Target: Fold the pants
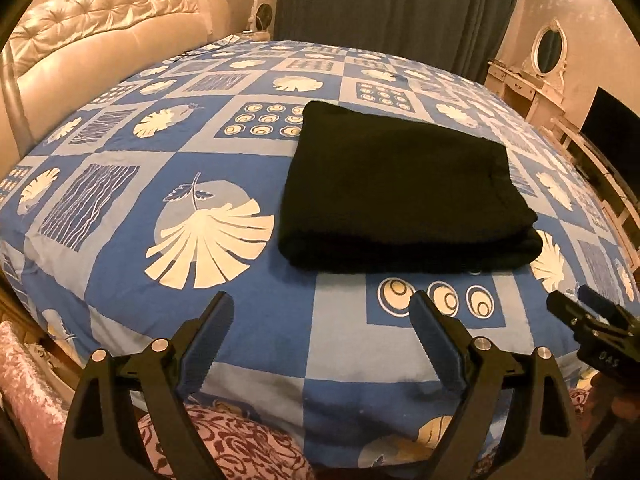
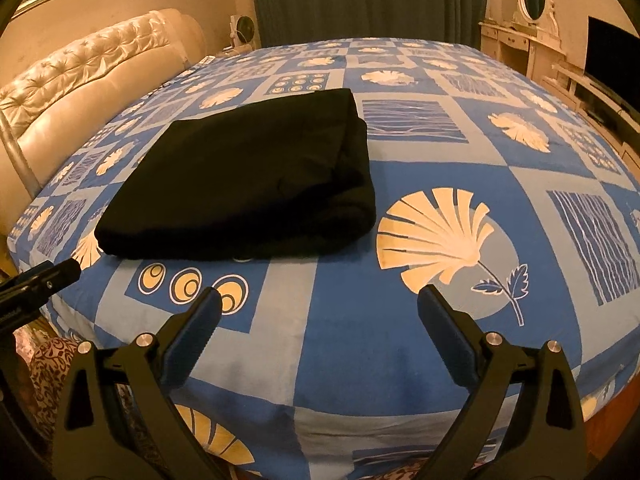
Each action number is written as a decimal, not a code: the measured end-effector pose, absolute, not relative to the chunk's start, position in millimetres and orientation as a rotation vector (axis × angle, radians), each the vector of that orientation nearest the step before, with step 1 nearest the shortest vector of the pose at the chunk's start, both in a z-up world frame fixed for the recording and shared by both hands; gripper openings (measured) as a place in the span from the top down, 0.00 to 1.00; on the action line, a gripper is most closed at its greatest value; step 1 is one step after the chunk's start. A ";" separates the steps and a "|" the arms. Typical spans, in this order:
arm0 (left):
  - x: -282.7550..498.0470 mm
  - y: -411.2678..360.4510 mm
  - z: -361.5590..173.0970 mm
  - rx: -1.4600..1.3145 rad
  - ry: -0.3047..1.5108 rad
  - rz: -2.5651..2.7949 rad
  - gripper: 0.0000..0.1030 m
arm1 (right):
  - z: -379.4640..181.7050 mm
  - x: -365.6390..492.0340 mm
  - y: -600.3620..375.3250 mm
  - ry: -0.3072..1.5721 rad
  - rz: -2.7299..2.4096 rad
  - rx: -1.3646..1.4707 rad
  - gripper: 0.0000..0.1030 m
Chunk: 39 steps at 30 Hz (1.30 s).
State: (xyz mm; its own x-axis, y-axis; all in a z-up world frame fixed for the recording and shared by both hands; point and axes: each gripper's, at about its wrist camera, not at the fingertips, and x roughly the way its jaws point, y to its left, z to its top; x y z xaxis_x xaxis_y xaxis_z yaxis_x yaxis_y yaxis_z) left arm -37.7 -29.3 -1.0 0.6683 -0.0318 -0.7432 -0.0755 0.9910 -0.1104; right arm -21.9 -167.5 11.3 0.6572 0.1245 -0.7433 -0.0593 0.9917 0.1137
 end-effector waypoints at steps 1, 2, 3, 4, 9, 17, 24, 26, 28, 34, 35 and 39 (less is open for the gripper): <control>-37.5 -30.3 0.0 -0.129 0.836 0.025 0.15 | 11.0 -21.8 -167.4 0.849 0.106 0.084 0.04; -36.4 -30.1 0.1 -0.123 0.835 0.026 0.15 | 10.6 -21.6 -167.4 0.851 0.106 0.085 0.04; -36.1 -31.4 0.9 -0.113 0.833 0.027 0.15 | 10.1 -21.6 -166.7 0.854 0.107 0.084 0.05; -35.9 -32.1 1.1 -0.108 0.832 0.025 0.15 | 9.8 -21.7 -166.3 0.856 0.109 0.084 0.05; -35.8 -35.8 0.3 -0.092 0.839 0.020 0.15 | 8.9 -21.8 -165.7 0.862 0.114 0.088 0.05; -37.5 -41.1 0.1 -0.057 0.834 0.017 0.15 | 7.3 -21.4 -167.2 0.872 0.114 0.101 0.04; -38.0 -42.7 0.3 -0.059 0.833 0.012 0.15 | 7.3 -21.2 -167.6 0.871 0.114 0.100 0.05; -37.9 -42.6 0.4 -0.058 0.831 0.010 0.15 | 7.2 -21.0 -167.7 0.872 0.114 0.099 0.05; -38.1 -44.3 1.6 -0.056 0.825 0.007 0.15 | 7.4 -21.1 -167.5 0.872 0.115 0.101 0.04; -38.2 -48.8 2.4 -0.027 0.826 0.018 0.15 | 5.6 -20.1 -167.8 0.878 0.120 0.101 0.05; -38.2 -49.4 2.4 -0.026 0.826 0.019 0.15 | 5.2 -19.7 -168.1 0.881 0.121 0.101 0.04; -38.3 -48.5 3.2 -0.029 0.823 0.018 0.15 | 4.0 -19.4 -167.8 0.883 0.124 0.100 0.04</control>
